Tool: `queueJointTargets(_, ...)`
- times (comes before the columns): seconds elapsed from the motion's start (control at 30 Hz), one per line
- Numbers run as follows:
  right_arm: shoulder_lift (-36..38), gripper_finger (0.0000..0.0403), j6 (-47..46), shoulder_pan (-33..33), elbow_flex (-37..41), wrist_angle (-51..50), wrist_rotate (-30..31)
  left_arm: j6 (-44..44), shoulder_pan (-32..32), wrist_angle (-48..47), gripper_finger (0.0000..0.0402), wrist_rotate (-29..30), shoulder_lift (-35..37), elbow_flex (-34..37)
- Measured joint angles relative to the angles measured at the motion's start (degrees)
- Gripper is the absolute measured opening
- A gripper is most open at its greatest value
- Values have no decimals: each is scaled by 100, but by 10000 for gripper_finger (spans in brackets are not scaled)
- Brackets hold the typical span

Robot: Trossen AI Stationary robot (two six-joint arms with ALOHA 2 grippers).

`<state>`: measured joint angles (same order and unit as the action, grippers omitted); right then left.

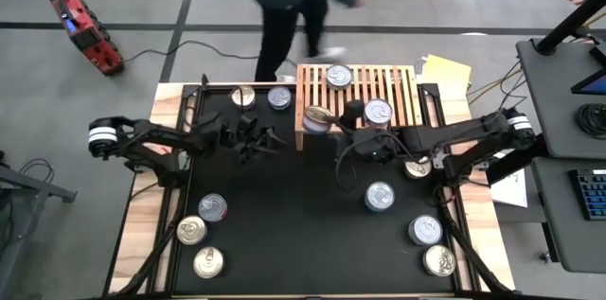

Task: Stack canned seafood by type on shelf
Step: Put the blue-pink tuna can on the shelf

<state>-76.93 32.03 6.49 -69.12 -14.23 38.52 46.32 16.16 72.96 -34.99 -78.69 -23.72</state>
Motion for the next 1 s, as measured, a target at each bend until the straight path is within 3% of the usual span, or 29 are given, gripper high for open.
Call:
queueJointTargets(0.23,-151,192,6,-191,2,-95,30,-907,27,-1824,233,-52,269,-478)
queueJointTargets(0.4,-189,192,1,-285,2,-264,48,-2084,25,-4273,232,167,561,-1015)
queueJointTargets(0.5,-192,193,-11,-324,2,-314,50,-2560,25,-5214,232,297,712,-1325)
queueJointTargets(0.6,-192,193,4,-355,2,-330,105,-2987,14,-6157,232,778,922,-1607)
queueJointTargets(0.73,-248,193,42,-396,2,-349,154,-3612,-100,-7702,232,2406,1232,-1943)
queueJointTargets(0.8,-303,194,94,-418,2,-369,197,-3793,-214,-8046,232,3044,1364,-1986)
queueJointTargets(1.0,-476,194,204,-543,2,-353,201,-3838,-494,-8056,232,3314,1713,-1784)
